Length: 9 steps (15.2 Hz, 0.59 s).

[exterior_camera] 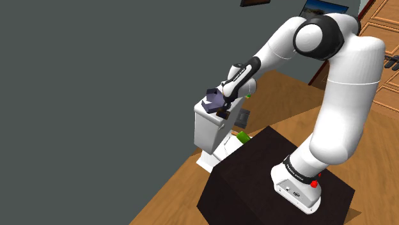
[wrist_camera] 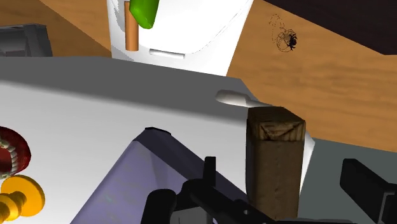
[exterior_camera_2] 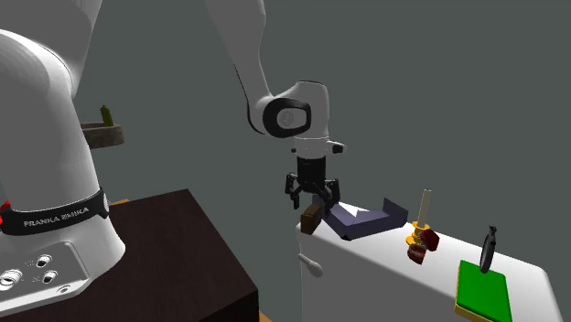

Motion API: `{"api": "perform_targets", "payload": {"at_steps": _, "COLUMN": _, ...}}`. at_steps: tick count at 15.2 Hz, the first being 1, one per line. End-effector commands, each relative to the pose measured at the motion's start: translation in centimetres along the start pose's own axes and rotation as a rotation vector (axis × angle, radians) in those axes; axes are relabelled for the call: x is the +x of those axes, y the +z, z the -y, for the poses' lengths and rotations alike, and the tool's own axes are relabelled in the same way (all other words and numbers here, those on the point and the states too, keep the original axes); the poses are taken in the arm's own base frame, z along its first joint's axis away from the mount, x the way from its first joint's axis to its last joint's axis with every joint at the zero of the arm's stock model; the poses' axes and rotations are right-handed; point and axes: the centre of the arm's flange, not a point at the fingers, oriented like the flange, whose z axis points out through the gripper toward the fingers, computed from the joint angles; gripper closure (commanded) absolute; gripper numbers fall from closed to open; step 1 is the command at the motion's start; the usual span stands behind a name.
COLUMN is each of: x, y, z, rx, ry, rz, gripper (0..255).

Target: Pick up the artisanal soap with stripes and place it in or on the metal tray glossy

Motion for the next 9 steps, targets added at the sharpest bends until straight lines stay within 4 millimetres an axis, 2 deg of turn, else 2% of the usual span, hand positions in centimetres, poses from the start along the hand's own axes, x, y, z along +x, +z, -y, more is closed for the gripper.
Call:
{"api": "perform_targets", "payload": {"at_steps": 1, "x": 0.0, "y": 1.0, "z": 0.1, "rx": 0.000, "ry": -0.001, "rz": 0.000, "gripper": 0}}
{"api": "perform_targets", "payload": {"at_steps": 4, "x": 0.0, "y": 2.3, "z": 0.1, "rx": 0.000, "ry": -0.001, "rz": 0.000, "gripper": 0}}
{"api": "perform_targets", "payload": {"at_steps": 9, "x": 0.0, "y": 2.3, "z": 0.1, "rx": 0.000, "ry": -0.001, "rz": 0.000, "gripper": 0}}
